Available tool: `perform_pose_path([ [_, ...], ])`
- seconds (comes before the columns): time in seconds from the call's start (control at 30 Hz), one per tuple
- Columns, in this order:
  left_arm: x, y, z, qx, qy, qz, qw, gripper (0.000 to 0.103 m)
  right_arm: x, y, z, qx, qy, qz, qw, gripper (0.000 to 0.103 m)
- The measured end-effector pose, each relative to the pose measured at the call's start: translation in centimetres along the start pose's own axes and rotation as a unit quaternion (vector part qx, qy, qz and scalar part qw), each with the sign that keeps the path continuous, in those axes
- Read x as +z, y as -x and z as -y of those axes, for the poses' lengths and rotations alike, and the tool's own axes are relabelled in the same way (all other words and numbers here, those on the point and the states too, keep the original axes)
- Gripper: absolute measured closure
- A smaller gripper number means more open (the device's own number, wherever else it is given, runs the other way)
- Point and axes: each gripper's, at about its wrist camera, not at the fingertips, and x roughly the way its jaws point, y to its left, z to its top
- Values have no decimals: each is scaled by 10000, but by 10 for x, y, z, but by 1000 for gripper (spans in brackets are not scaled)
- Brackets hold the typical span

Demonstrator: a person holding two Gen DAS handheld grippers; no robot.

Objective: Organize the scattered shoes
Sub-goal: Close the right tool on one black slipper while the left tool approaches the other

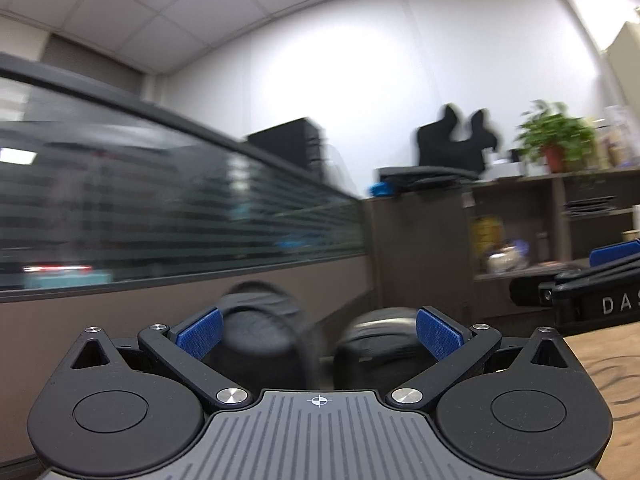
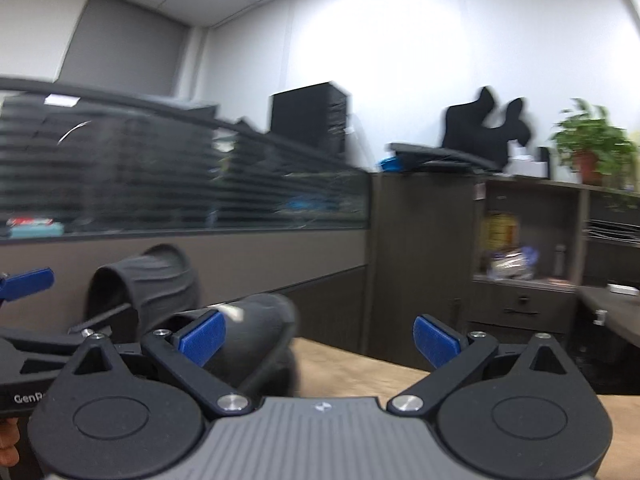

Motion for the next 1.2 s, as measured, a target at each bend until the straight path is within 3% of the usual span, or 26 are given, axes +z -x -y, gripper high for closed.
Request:
perform_pose_path([
  [0.1, -3, -3, -15, 241, 75, -29, 9997, 0, 1, -24, -15, 275, 76, -347, 9990, 10],
  [0.27, -5, -4, -29, 402, 94, -79, 9991, 0, 3, -52, -46, 322, 564, -683, 9956, 17],
  [0.5, -9, -8, -45, 624, 331, -166, 9974, 0, 3, -91, -66, 74, 1293, -926, 9872, 19],
  [0.57, -11, -9, -48, 666, 353, -189, 9970, 0, 4, -97, -70, -47, 1448, -961, 9848, 28],
  [0.63, -12, -10, -50, 693, 358, -210, 9967, 0, 2, -104, -71, -95, 1470, -973, 9843, 49],
  [0.7, -13, -11, -52, 706, 366, -218, 9966, 0, 3, -101, -70, 18, 1345, -954, 9863, 57],
  [0.93, -13, -14, -50, 635, 378, -245, 9970, 0, 9, -84, -57, 130, 1116, -858, 9900, 77],
  [1.2, -13, -15, -43, 494, 360, -232, 9979, 0, 21, -72, -27, 7, 771, -859, 9933, 83],
])
